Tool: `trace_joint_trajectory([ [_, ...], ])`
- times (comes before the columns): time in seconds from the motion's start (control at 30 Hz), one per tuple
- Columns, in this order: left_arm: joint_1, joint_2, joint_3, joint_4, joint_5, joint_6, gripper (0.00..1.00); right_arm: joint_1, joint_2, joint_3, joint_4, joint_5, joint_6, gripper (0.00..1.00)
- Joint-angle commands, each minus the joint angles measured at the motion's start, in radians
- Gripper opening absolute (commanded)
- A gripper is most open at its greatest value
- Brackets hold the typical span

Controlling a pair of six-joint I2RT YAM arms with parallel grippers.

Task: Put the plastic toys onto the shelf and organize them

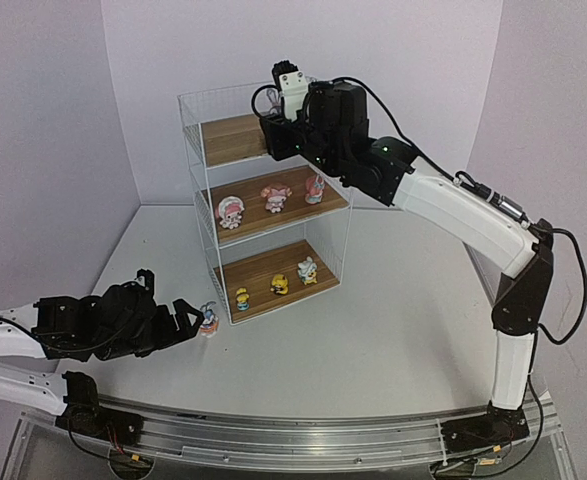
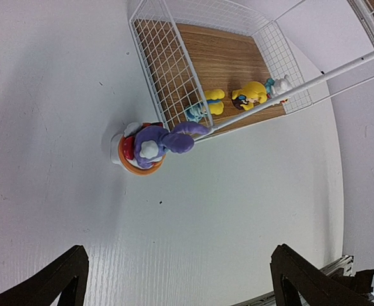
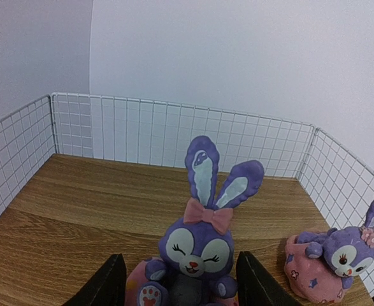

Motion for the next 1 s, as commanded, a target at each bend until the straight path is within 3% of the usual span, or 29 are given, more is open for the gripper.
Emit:
trace_joint_trajectory([
  [0.0, 0.001, -0.008, 0.001, 0.013, -0.027, -0.002, 1.0, -0.005, 0.024, 0.04, -0.011, 0.002, -0.007, 0.59],
  [0.43, 0.0, 0.009, -0.001, 0.034, -0.024, 0.003, 1.0, -0.005, -0.036, -0.006, -0.012, -0.033, -0.005, 0.71],
  [0.97, 0.0, 0.039, -0.001, 0.085, -0.011, 0.029, 1.0, -0.004, -0.288, -0.207, -0.012, -0.197, 0.07, 0.88],
])
